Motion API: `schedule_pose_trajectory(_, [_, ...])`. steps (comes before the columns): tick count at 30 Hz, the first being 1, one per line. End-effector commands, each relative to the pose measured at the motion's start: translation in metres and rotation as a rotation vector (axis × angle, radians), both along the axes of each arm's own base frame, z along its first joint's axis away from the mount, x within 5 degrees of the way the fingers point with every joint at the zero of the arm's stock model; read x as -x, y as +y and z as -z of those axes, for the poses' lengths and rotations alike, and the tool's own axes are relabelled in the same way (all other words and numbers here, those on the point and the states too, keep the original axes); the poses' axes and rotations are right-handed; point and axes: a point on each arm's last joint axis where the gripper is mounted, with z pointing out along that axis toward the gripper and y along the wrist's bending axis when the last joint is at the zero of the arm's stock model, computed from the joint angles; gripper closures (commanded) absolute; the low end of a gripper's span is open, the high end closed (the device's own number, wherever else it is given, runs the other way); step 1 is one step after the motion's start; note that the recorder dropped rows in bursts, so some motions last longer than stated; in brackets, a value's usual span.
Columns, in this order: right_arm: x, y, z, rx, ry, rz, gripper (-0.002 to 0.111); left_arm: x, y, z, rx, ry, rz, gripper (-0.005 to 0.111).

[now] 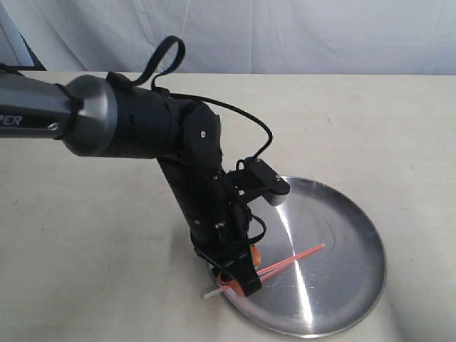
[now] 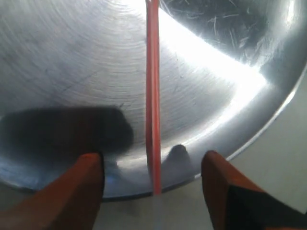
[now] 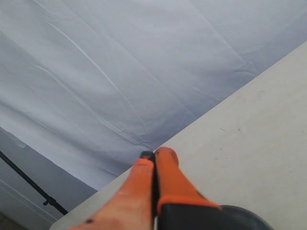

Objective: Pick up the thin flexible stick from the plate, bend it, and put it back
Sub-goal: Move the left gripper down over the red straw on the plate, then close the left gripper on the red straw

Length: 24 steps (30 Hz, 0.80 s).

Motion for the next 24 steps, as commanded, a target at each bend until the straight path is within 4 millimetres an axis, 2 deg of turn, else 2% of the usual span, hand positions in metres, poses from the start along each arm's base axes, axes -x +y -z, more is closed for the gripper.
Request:
schedule_pose_trajectory(1, [0.0,0.0,-0.001,0.005,-0.008,0.0,0.109,0.0,-0.006,0.005,0.005,-0.017,0.001,0.049])
schedule_pose_trajectory(10, [0.0,0.0,-0.001,0.005,-0.008,0.0,0.109,-0.004,-0.006,0.027,-0.047,-0.022,0.003,0.049])
schedule_pose_trajectory(15, [0.0,0.0,-0.001,0.005,-0.008,0.0,0.109,-0.005,-0.005,0.029,-0.063,-0.026,0.003,0.053])
schedule_pose_trajectory(18, [0.0,0.0,-0.001,0.005,-0.008,0.0,0.109,-0.004,-0.004,0.029,-0.075,-0.018,-0.003,0.062])
schedule_pose_trajectory(24, [0.0,0.0,-0.001,0.005,-0.008,0.0,0.109,-0.001,0.0,0.029,-0.113,0.014,0.021,0.091])
